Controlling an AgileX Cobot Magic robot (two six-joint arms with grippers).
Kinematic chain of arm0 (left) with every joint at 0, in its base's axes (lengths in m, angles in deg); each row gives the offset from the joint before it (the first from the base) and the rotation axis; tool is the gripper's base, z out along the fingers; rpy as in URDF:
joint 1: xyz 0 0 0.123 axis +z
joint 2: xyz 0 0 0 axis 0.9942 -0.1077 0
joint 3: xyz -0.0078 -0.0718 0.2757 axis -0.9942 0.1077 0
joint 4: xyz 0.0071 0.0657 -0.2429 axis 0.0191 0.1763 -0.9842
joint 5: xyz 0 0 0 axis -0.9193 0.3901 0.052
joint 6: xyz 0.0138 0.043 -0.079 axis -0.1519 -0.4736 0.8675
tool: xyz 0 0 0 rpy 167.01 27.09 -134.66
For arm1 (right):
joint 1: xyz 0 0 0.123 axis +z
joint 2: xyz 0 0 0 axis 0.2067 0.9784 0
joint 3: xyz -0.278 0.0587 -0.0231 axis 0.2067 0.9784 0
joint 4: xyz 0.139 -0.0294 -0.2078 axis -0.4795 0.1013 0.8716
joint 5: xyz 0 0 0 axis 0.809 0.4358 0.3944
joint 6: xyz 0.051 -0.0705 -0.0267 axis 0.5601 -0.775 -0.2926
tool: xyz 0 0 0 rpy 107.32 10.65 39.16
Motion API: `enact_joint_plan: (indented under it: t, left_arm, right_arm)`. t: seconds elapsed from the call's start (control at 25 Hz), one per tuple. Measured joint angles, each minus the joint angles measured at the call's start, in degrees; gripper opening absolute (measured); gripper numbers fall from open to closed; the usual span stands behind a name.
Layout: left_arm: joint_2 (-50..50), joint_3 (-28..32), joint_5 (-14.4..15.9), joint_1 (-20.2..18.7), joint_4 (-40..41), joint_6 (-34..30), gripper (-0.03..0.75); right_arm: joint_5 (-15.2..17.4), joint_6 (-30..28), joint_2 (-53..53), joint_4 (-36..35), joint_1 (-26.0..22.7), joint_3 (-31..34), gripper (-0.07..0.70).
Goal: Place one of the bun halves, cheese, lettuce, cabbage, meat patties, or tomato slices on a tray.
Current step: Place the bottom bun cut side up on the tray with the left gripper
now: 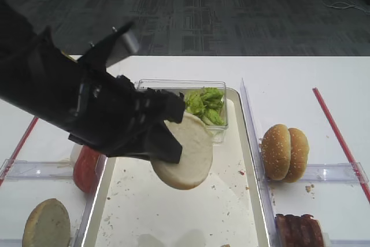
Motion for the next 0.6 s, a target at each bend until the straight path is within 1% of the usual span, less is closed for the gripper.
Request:
enact_joint_plan:
  t: [0.16, 0.36, 0.44, 0.6]
  left_arm:
    - [-6.5, 0.0, -1.6, 0.0, -1.8, -2.9, 0.107]
    - [-14.1, 0.0, -4.7, 0.0, -6.9, -7.7, 0.106]
    - [-16.4, -0.1, -5.6, 0.0, -7.6, -8.6, 0.106]
    - [-20.0, -0.1, -6.5, 0.5, -8.1, -9.1, 0.106]
  right_arm:
    - [0.0, 0.0, 0.0, 0.0, 0.0, 0.0, 0.657]
    - [0.0, 0.0, 0.0, 0.0, 0.0, 0.0, 0.657]
    - [0.0, 0.0, 0.0, 0.0, 0.0, 0.0, 0.657]
    - [0.0, 0.0, 0.0, 0.0, 0.0, 0.0, 0.657]
